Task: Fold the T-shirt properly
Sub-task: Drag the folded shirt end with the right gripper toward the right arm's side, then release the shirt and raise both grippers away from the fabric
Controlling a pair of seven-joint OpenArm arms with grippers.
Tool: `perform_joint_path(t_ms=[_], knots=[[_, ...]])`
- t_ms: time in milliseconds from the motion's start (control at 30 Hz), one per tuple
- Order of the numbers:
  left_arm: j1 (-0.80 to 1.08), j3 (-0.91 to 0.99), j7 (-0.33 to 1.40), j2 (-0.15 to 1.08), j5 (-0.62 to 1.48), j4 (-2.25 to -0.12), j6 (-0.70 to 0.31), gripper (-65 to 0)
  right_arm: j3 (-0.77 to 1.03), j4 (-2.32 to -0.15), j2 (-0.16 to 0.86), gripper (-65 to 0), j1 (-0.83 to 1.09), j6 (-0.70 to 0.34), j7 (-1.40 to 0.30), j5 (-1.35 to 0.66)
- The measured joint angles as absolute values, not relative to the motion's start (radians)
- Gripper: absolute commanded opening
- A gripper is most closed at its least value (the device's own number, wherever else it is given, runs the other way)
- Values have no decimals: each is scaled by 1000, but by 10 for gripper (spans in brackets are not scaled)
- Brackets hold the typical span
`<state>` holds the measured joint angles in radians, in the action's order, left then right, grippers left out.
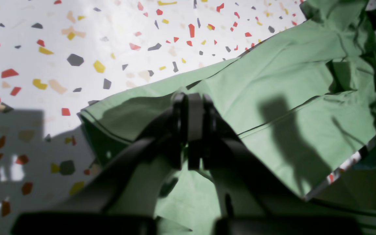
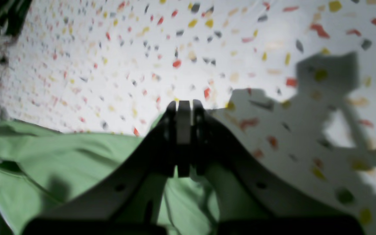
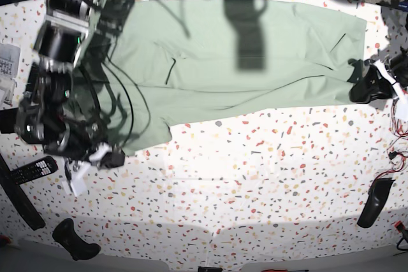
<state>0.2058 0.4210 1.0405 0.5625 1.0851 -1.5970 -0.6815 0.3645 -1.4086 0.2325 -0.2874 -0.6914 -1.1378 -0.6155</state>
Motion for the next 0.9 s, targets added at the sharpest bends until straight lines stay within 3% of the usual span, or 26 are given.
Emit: perform_joint_path(t_ms=[500,900], knots=[[207,421,1046,562,1109,-1597,-682,-650,362,-2032,236,-650,231,-693,-1139,-623],[205,421,1100,583,1111,-1597,-682,-650,499,-2124,236,-650,435,-693,-1134,-594]])
